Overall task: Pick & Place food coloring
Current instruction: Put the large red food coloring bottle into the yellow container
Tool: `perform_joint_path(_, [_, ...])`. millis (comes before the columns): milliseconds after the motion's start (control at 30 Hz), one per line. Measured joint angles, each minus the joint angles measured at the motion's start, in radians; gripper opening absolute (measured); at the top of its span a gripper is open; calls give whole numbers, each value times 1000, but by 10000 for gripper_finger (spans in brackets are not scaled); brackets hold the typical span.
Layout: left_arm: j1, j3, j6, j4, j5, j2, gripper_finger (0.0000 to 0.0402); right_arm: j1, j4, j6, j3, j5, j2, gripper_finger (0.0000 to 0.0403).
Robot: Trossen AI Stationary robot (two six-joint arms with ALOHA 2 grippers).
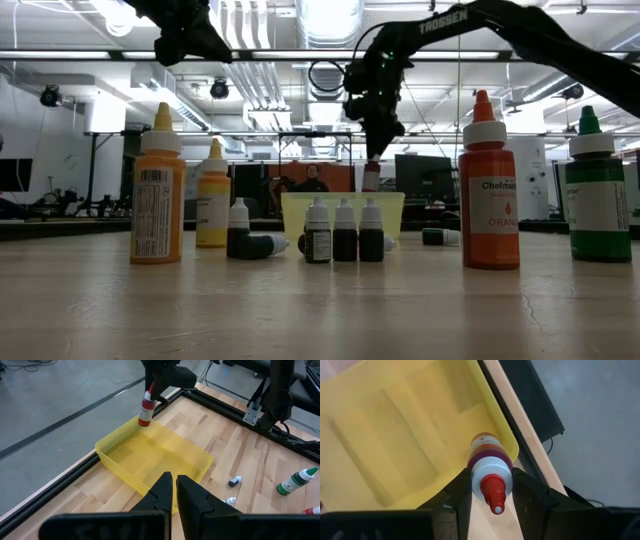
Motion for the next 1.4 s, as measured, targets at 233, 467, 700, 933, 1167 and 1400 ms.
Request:
perform_joint_path(233, [0,0,-1,0,0,0,0,-2,3,-9,0,4,37,109])
perform_joint_path(467, [-1,-1,-3,0,0,0,0,-4,22,-19,-2,5,61,109])
perform_joint_path(700, [-1,-16,-15,0,0,0,0,-10,31,-25,-2,6,82,109])
perform_joint_path(933, [0,-27,-27,0,3,0,0,-11,32,-30,-2,54,103,109])
perform_joint_path(1167, [0,-28,-27,0,6,0,0,-11,33,-35,-2,56,125,109])
perform_joint_path(1400, [0,-26,-27,1,7,0,0,-12,51,-35,-3,56,126,109])
